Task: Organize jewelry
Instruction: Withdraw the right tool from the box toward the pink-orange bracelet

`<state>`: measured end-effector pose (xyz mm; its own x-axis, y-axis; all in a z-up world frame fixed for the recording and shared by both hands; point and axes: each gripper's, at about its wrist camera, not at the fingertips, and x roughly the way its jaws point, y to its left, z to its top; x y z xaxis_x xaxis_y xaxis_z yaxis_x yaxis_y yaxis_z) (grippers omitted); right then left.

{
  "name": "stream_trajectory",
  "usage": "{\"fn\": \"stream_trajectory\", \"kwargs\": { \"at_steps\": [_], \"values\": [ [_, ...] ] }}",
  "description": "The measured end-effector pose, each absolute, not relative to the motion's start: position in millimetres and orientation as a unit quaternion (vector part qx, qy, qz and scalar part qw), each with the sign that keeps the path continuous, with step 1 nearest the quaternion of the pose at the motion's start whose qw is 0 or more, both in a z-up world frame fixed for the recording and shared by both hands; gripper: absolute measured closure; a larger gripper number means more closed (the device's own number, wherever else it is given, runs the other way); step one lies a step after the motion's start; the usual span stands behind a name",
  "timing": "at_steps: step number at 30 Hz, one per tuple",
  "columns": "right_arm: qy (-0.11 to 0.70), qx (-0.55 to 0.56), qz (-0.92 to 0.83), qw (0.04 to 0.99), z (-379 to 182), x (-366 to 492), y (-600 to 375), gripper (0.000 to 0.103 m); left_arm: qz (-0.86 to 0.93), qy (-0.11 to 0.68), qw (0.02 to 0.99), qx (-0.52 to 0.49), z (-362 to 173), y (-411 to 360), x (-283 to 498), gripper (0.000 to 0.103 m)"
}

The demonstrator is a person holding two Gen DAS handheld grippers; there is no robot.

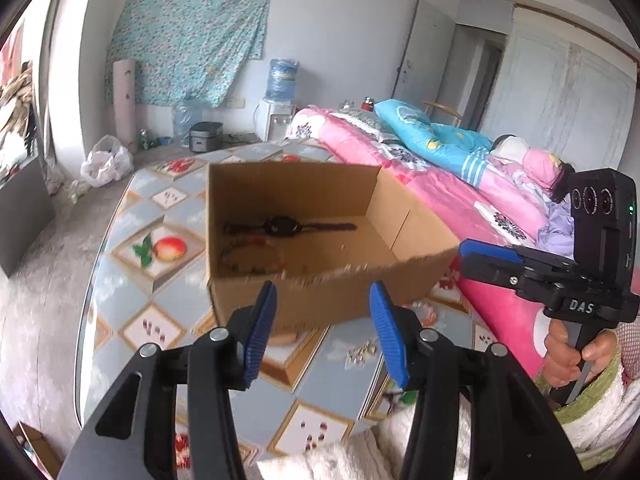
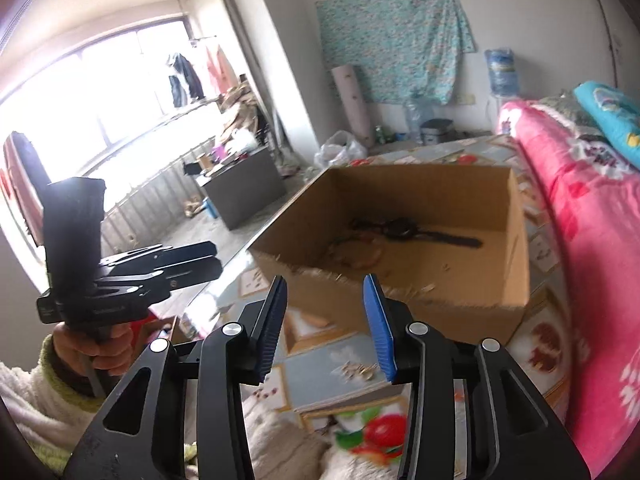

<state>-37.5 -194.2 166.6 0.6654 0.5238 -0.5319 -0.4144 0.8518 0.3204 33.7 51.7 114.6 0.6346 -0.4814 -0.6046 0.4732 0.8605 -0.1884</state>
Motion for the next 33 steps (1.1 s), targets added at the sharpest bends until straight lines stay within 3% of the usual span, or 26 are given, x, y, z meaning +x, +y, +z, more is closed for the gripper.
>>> {"fn": "stream_trajectory", "kwargs": {
  "at_steps": [21,28,33],
  "values": [
    [0.392,0.114,0.215,0.887,96.7,-50.3,-221.2,0.064,-0.233,0.366,0.9,0.028,43.0,45.2,18.1,0.056],
    [0.42,0.111,0.214,0.875,78.0,-44.9,-211.4,0.073,-0.267,0.374,0.887,0.051,19.3,16.9,18.7,0.056],
    [0.435,0.11,0.223,0.866,67.1,-39.2,-200.4,0.074,-0.307,0.371,0.872,0.092,3.3,-9.9,20.2,0.061]
  ]
}}
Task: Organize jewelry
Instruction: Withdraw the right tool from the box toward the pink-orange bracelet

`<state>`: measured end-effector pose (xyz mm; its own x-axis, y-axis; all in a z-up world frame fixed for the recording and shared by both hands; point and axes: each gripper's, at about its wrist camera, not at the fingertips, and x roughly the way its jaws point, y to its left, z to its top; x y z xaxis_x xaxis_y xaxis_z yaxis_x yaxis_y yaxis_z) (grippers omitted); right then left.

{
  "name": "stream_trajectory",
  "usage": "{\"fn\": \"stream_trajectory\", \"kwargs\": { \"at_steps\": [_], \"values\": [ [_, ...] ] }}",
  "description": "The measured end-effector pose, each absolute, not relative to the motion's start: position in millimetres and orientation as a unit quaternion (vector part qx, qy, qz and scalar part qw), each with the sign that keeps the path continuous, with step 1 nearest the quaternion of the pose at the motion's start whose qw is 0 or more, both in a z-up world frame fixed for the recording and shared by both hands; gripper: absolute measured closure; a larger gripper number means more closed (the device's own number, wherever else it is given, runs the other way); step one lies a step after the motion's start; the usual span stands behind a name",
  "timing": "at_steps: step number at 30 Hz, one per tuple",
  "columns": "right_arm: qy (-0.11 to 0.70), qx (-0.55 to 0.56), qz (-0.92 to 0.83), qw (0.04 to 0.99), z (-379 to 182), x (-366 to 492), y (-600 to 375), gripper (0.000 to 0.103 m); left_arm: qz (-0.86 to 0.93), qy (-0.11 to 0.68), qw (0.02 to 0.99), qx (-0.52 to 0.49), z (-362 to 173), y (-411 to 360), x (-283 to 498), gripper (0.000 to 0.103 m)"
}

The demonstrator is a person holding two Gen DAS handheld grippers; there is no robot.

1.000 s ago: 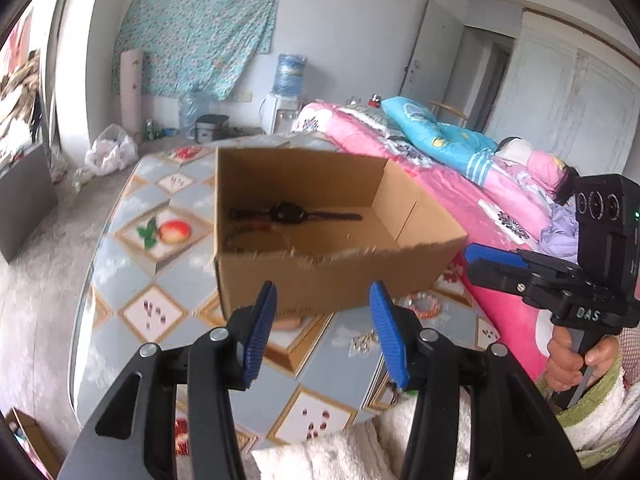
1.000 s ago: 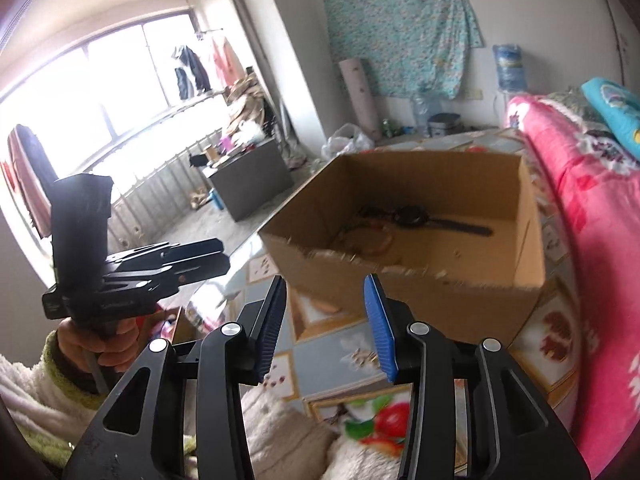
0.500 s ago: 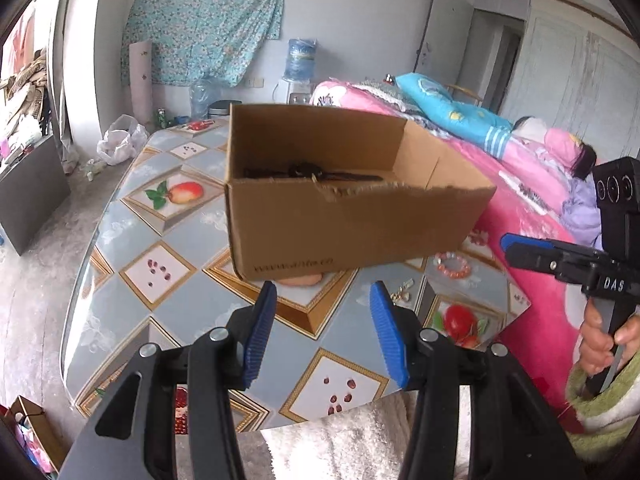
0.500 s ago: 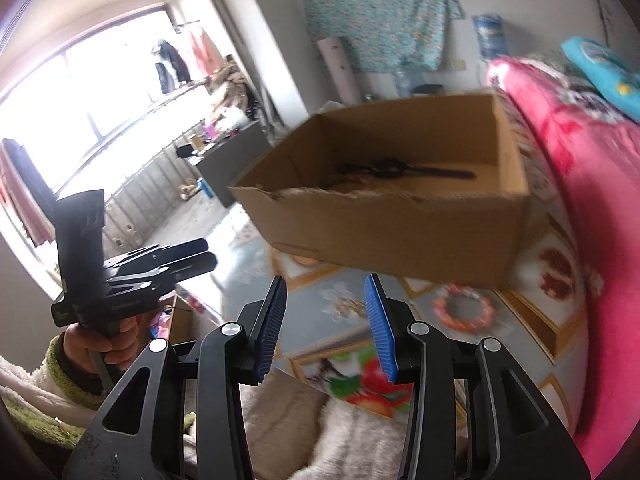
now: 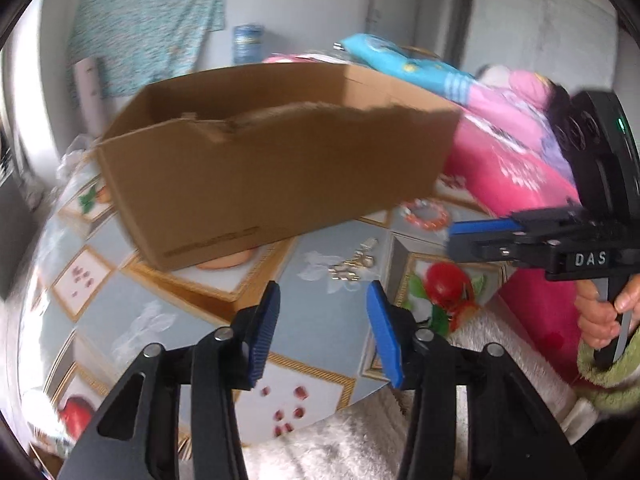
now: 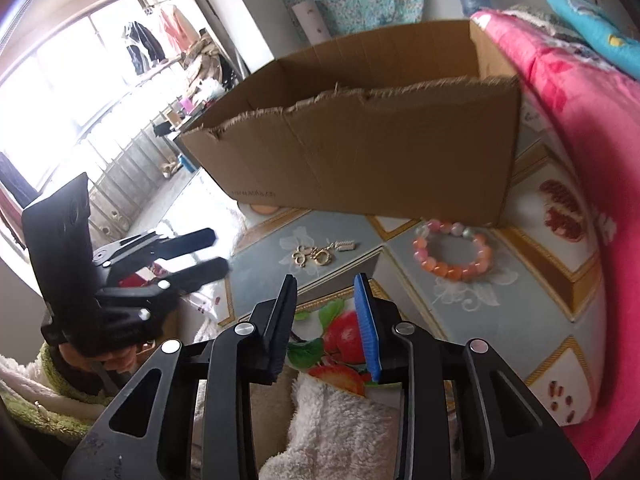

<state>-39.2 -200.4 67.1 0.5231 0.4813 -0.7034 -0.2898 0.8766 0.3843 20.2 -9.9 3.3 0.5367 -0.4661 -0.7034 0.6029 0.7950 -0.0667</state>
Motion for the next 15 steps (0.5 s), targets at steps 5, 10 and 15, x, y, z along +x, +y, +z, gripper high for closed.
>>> {"fn": "stream_trajectory", "kwargs": {
  "at_steps": [5,10,15],
  "values": [
    [0.444,0.105,0.238,0.857,57.9,-29.6,-196.3,0.074,-0.333,0.379,0.854,0.128,-12.8,-25.5,34.3,0.067],
    [0.454,0.106,0.248,0.849,50.9,-21.6,-195.0,0.074,-0.368,0.385,0.831,0.16,-22.7,-34.9,51.0,0.067],
    [0.462,0.111,0.251,0.843,45.1,-14.4,-194.9,0.074,-0.392,0.388,0.813,0.185,-25.2,-43.5,63.3,0.067]
  ]
}}
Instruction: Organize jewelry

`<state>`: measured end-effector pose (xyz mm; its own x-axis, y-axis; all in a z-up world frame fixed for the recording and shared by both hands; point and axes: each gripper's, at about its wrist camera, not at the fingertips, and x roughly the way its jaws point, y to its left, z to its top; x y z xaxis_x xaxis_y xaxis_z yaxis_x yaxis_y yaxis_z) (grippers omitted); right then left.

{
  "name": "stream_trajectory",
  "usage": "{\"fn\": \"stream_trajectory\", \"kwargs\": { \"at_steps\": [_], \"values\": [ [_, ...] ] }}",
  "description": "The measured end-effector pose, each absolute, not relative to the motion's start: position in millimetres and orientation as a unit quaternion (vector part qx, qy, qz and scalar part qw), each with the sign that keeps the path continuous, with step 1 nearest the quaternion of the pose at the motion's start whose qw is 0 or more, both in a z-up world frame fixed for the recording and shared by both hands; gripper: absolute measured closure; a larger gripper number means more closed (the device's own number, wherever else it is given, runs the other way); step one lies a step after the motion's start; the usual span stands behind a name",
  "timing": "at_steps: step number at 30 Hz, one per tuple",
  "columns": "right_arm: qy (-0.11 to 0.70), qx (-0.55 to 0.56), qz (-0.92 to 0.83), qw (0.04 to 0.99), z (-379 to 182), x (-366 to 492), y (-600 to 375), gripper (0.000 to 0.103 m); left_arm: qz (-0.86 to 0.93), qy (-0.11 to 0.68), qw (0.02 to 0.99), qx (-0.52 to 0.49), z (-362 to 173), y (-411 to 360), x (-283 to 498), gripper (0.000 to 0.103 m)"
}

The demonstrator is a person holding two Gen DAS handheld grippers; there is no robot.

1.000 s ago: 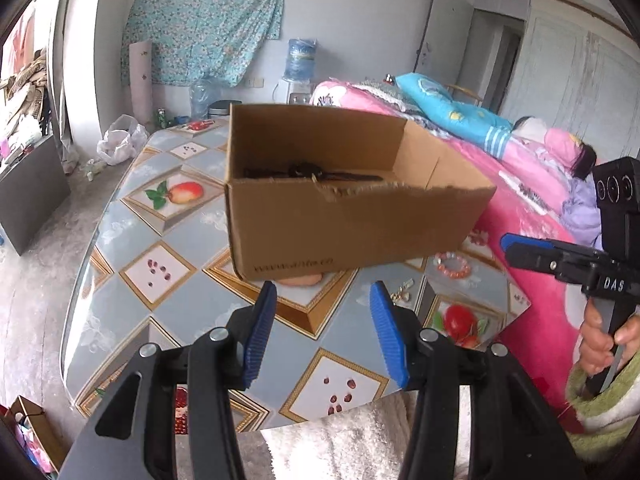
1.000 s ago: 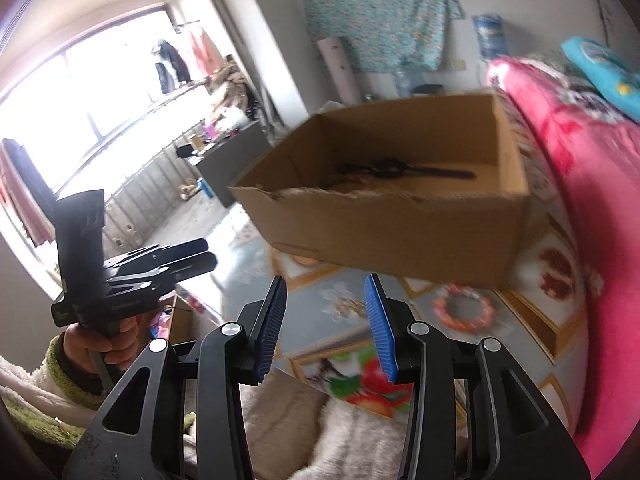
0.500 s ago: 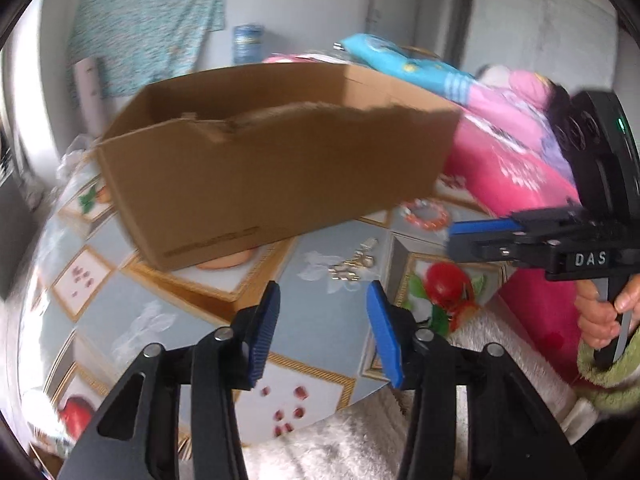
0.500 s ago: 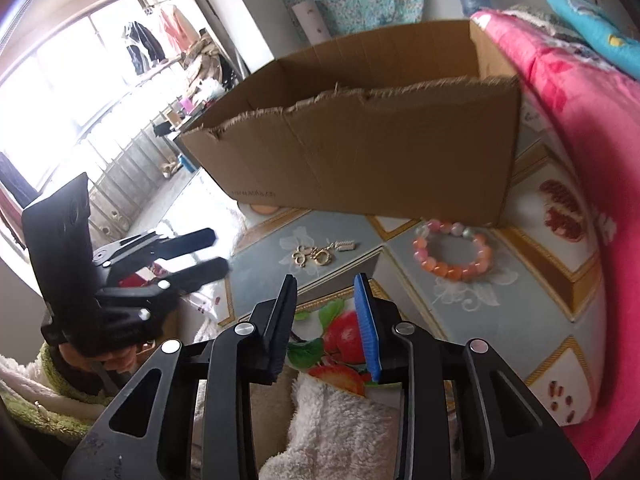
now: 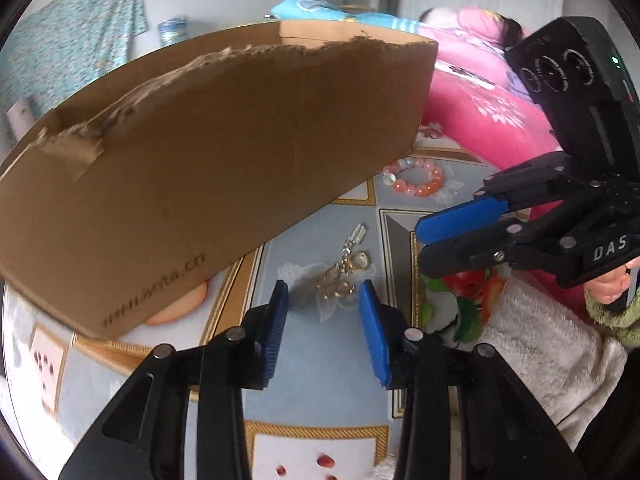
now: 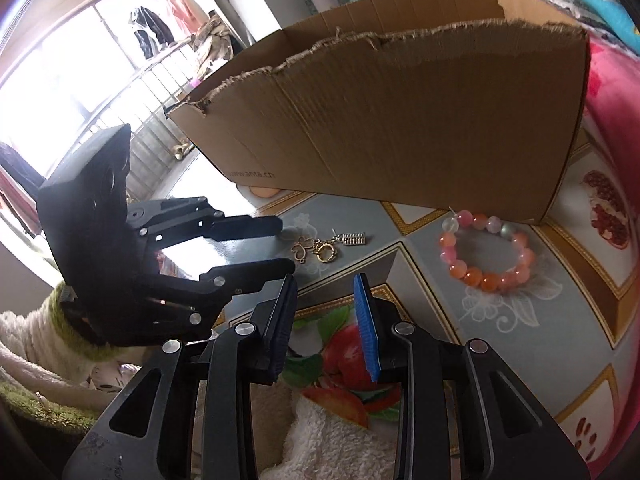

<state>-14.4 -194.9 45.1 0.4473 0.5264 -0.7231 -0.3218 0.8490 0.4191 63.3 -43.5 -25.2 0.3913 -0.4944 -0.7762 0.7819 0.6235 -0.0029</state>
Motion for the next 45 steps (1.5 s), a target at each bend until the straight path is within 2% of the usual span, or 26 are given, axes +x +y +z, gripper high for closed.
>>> {"fn": "stream_trajectory", "kwargs": {
  "at_steps": [7,10,14,19,22,31,45],
  "values": [
    [0.466,0.117,0.255,0.839,44.0,-7.6,-199.0,0.074,-0.413,0.386,0.796,0.216,-26.1,-52.0,67.8,0.068],
    [0.465,0.12,0.255,0.839,44.8,-5.2,-203.4,0.074,-0.416,0.387,0.792,0.224,-26.9,-56.8,68.5,0.072],
    [0.463,0.122,0.256,0.84,45.6,-4.3,-207.2,0.074,-0.413,0.395,0.788,0.229,-26.7,-61.0,71.0,0.084],
    [0.462,0.123,0.255,0.841,48.6,-6.7,-210.6,0.074,-0.407,0.395,0.79,0.232,-27.5,-63.8,69.0,0.084],
    [0.46,0.123,0.253,0.842,49.7,-7.7,-211.2,0.074,-0.406,0.395,0.792,0.23,-28.1,-65.0,67.8,0.099],
    [0.456,0.118,0.251,0.846,54.3,-11.9,-211.7,0.074,-0.4,0.394,0.796,0.225,-29.7,-60.2,62.9,0.099],
    [0.453,0.083,0.26,0.848,56.7,-18.9,-188.9,0.074,-0.377,0.399,0.82,0.16,-22.9,-35.1,50.7,0.099]
  ]
}}
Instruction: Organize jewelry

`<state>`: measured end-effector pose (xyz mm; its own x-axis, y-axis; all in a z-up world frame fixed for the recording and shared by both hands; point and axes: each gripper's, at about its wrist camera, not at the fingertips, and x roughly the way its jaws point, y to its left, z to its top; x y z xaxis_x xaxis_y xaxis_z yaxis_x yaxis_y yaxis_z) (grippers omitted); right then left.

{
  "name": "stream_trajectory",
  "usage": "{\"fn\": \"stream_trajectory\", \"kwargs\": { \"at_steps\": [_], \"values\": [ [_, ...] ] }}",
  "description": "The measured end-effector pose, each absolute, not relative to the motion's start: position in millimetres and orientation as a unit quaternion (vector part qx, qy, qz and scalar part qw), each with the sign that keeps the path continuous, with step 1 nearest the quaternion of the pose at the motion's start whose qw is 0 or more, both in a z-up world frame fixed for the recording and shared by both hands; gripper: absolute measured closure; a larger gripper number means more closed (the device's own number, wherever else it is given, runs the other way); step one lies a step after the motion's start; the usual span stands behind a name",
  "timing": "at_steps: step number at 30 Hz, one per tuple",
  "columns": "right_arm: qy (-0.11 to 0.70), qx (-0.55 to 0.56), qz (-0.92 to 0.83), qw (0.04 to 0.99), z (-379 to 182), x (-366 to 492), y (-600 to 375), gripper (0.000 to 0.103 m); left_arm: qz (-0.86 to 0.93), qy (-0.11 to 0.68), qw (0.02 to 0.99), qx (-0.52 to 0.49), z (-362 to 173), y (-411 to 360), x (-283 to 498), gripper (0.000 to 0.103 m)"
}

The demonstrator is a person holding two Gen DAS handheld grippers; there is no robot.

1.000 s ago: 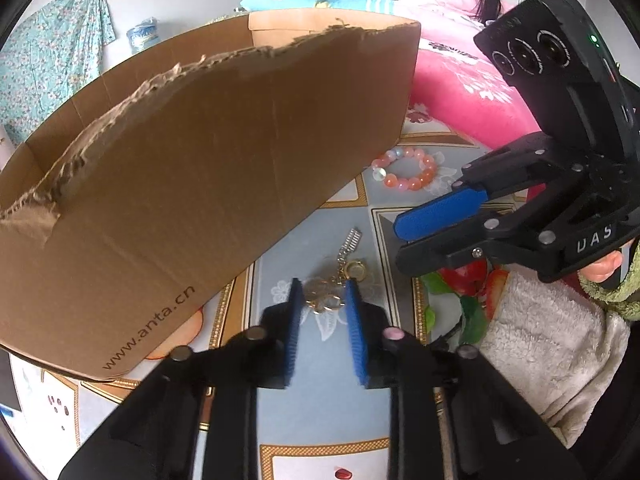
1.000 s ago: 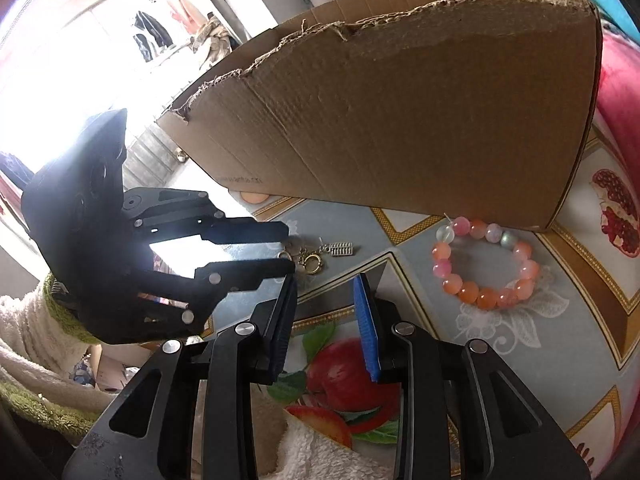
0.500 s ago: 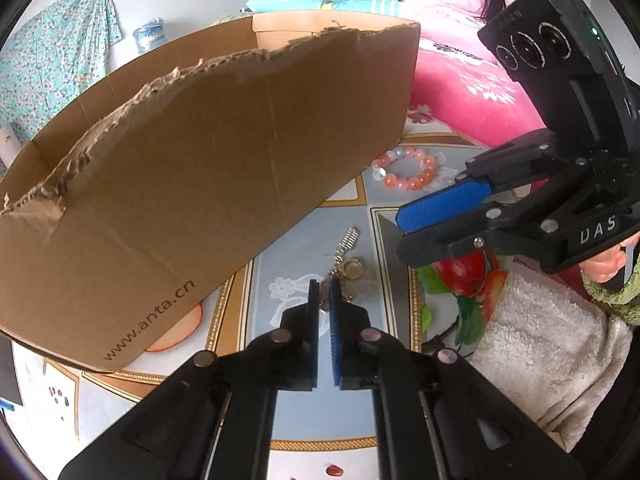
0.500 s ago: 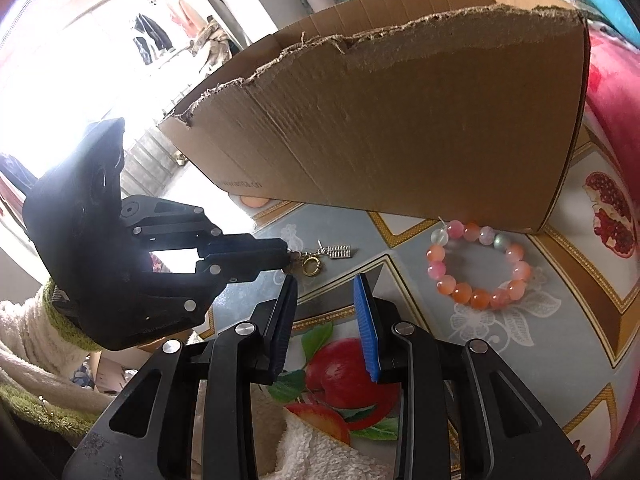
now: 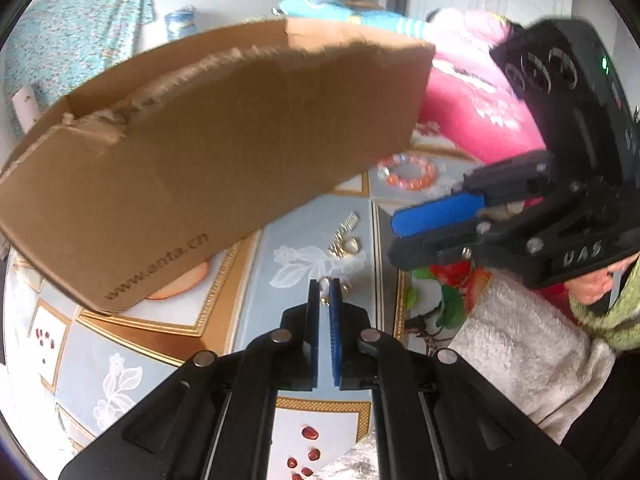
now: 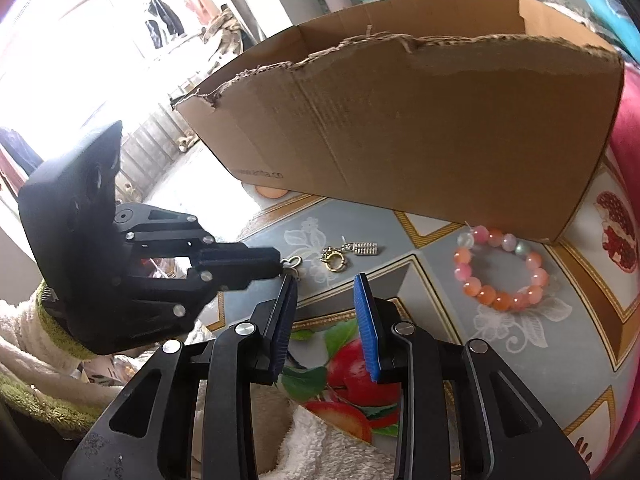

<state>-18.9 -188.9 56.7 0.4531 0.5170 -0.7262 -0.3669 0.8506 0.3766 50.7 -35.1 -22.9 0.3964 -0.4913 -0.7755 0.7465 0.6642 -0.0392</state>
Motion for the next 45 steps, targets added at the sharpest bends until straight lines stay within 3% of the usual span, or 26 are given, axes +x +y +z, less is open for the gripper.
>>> {"fn": "stream_trajectory", "kwargs": {
  "at_steps": [9,14,33,35,39,41,45],
  "values": [
    [0.451,0.094,0.252,0.851,55.0,-21.5,-191.6,0.074,-0.348,0.425,0.825,0.134,-23.6,-39.0,52.7,0.09],
    [0.451,0.103,0.251,0.85,52.8,-21.9,-196.2,0.074,-0.326,0.433,0.833,0.112,-23.1,-45.5,49.9,0.079],
    [0.44,0.136,0.257,0.85,51.7,-30.5,-230.5,0.074,-0.234,0.455,0.848,0.138,-25.2,-62.8,46.6,0.079],
    [0.438,0.138,0.258,0.85,52.1,-30.7,-230.8,0.074,-0.23,0.454,0.849,0.142,-24.1,-61.6,46.3,0.084],
    [0.435,0.137,0.26,0.851,54.3,-32.0,-234.7,0.074,-0.231,0.454,0.849,0.14,-24.9,-65.0,48.0,0.084],
    [0.435,0.137,0.26,0.851,55.0,-32.4,-235.3,0.074,-0.226,0.452,0.851,0.141,-24.9,-64.2,48.1,0.1],
    [0.435,0.135,0.26,0.851,55.1,-33.9,-236.5,0.074,-0.231,0.455,0.851,0.124,-24.9,-58.5,50.7,0.102]
  ]
}}
